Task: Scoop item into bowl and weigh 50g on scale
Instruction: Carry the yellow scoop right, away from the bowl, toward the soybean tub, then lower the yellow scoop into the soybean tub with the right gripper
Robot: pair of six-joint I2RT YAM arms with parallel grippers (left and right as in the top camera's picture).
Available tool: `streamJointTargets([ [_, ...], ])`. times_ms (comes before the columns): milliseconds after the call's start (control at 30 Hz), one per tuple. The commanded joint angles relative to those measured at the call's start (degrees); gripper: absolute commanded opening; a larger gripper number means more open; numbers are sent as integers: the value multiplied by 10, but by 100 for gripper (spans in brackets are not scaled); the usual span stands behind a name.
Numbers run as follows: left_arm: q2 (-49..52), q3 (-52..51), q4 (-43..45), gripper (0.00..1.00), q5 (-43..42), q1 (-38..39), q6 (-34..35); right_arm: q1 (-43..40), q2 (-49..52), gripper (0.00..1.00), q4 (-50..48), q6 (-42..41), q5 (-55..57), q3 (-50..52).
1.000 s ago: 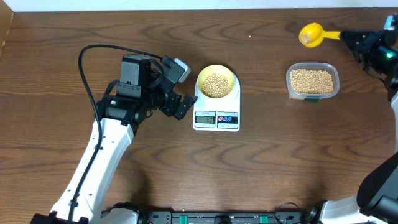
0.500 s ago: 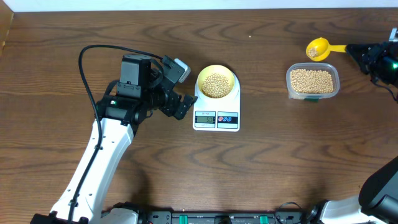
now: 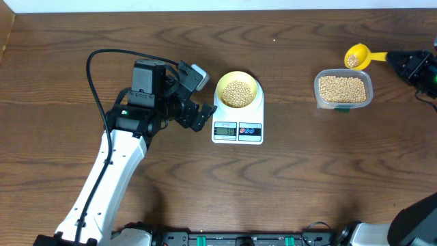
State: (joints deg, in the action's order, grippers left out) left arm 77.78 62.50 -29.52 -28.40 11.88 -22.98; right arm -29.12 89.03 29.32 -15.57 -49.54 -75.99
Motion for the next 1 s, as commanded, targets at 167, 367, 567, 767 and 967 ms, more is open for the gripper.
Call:
streamJointTargets([
  [167,-7,3,0,98,-5,1,-10,1,-33,2,38,136,101,-1],
  [367,-7,3,0,98,-5,1,-10,16,-33,2,46,176,137,-1],
  [567,-7,3,0,98,-5,1,-10,66,-33,2,48,210,216,-1],
  [767,-7,3,0,97,-5,1,-10,130,-33,1,54,250,330,-1],
  [967,-7,3,0,98,-5,1,-10,187,-33,1,63,294,406,-1],
])
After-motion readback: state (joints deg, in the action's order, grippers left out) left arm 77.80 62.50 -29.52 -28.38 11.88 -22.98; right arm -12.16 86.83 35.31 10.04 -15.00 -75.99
